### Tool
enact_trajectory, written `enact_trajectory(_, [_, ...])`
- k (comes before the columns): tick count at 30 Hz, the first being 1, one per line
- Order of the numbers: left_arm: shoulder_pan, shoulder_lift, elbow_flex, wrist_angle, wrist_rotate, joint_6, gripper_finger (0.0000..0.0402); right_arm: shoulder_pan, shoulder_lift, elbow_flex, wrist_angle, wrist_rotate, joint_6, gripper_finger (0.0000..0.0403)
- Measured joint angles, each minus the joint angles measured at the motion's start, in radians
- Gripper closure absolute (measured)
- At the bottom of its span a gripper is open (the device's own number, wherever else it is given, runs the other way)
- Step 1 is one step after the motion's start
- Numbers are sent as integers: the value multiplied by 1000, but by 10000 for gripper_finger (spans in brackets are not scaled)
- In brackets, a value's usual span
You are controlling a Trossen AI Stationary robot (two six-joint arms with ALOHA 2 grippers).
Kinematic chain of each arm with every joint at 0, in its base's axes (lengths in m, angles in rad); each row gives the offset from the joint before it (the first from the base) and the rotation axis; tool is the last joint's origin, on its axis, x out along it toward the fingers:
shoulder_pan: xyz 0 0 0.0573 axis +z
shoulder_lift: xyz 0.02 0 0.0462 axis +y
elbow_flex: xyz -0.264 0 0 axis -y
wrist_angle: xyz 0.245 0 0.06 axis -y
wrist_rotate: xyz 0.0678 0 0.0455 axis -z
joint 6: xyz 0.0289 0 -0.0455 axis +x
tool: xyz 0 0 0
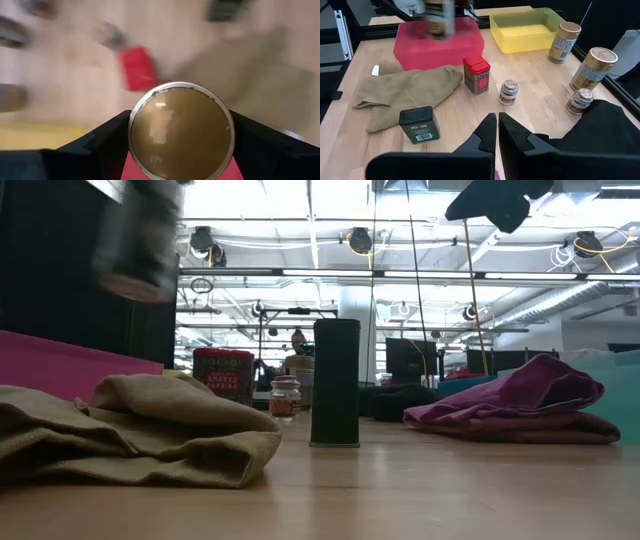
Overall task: Sort spices by type
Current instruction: Put the bottom gold seasoning bottle into the red bin
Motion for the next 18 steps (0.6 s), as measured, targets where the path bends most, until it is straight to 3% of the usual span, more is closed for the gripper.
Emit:
enact_trajectory(10, [-376, -17, -35, -145, -49, -492, 109, 0, 0, 0, 0, 0, 18, 403])
enact_trajectory(18, [-453, -21, -160, -156, -87, -655, 111, 0, 0, 0, 2, 0, 26, 403])
